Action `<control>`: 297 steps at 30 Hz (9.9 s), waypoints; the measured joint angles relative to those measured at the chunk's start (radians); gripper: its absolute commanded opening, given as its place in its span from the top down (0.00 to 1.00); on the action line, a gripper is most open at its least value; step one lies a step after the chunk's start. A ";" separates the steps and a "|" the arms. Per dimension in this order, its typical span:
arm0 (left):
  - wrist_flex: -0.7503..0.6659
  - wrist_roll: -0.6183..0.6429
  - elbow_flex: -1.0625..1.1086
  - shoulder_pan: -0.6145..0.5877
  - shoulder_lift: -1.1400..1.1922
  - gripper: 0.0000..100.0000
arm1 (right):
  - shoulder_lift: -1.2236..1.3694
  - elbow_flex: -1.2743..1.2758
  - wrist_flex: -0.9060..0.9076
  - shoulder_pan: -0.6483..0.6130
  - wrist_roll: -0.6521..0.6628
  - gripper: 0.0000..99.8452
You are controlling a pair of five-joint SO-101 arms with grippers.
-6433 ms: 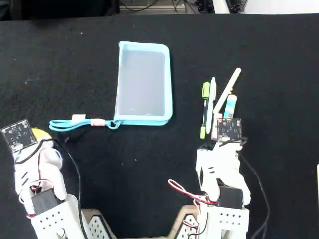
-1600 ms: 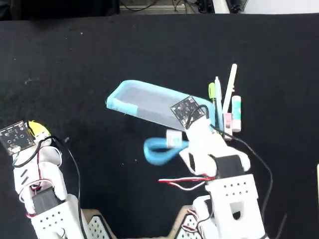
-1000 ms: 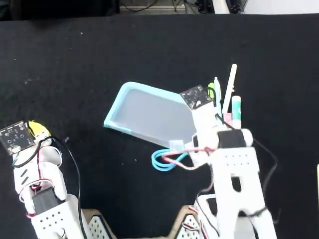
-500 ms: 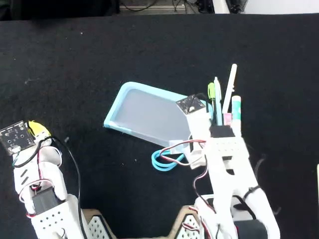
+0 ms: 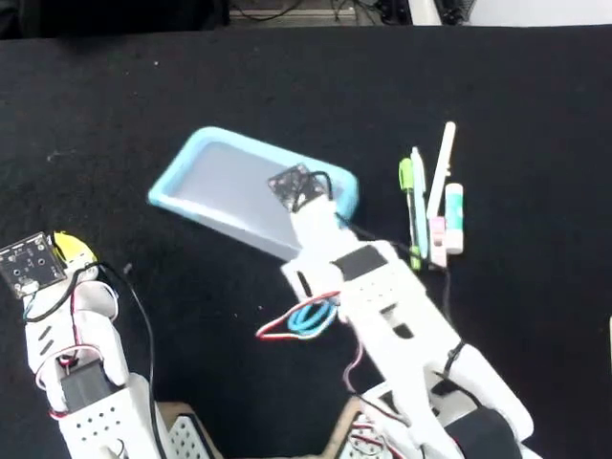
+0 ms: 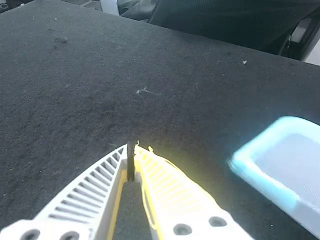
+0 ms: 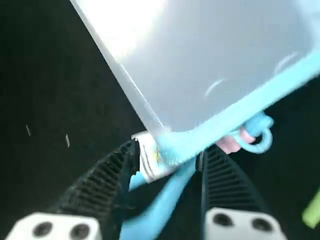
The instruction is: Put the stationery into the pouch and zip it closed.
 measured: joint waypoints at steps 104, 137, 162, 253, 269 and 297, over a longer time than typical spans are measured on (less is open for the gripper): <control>0.000 0.000 0.000 0.000 0.000 0.97 | 0.195 -0.089 0.304 0.390 0.285 0.99; 0.000 0.000 0.000 0.000 0.000 0.97 | 0.032 0.097 0.264 0.236 0.241 0.84; 0.000 -0.006 0.000 0.069 0.000 0.97 | -0.158 -0.296 0.563 0.419 0.514 0.99; -0.061 -0.060 0.000 0.776 0.000 0.97 | -0.586 -0.370 0.209 -0.015 0.396 0.99; -0.060 -0.060 0.000 0.781 0.000 0.97 | -0.588 -0.219 -0.057 -0.265 0.419 0.99; 0.198 -0.060 -0.301 0.580 -0.002 0.96 | -0.586 -0.293 0.014 -0.204 0.496 0.99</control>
